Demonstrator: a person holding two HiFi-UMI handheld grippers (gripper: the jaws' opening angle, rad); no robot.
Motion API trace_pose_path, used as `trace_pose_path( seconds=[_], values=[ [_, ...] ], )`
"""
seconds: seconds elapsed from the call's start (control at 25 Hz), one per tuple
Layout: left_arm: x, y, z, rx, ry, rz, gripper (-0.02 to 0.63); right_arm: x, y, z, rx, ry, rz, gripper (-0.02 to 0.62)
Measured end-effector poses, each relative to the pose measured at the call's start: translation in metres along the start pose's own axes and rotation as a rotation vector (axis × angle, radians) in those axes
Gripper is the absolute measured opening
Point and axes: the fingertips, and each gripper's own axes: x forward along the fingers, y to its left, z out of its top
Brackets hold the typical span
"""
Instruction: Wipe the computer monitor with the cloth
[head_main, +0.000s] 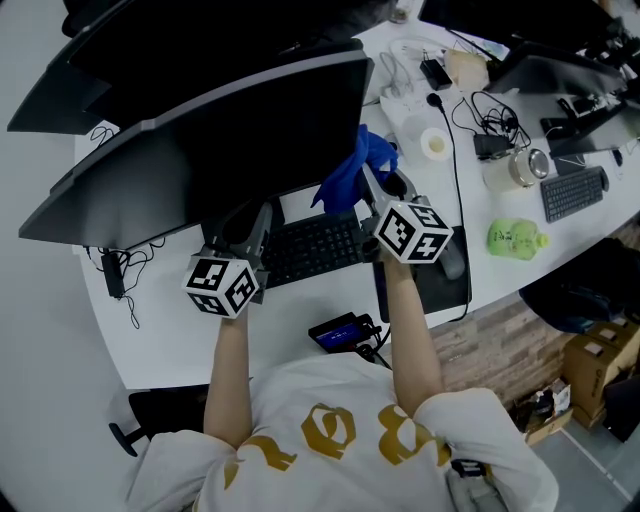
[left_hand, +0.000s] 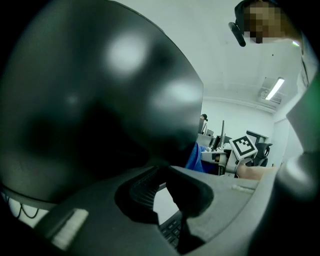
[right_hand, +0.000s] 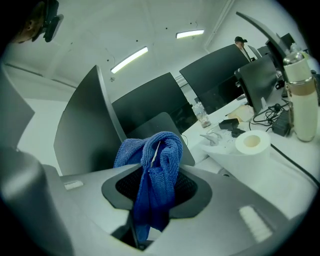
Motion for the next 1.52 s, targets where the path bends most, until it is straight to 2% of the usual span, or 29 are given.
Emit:
trace_pose_path(
  seconds=[0.48, 1.52],
  values=[
    [0.0, 0.004, -0.005, -0.009, 0.028, 0.016, 0.046, 0.004, -0.019, -0.032, 0.127, 0.037, -0.008, 0.158],
    [-0.012, 0.005, -0.006, 0.019, 0.06, 0.038, 0.046, 0.012, -0.034, -0.079, 0.258, 0.096, -0.01, 0.158]
  ],
)
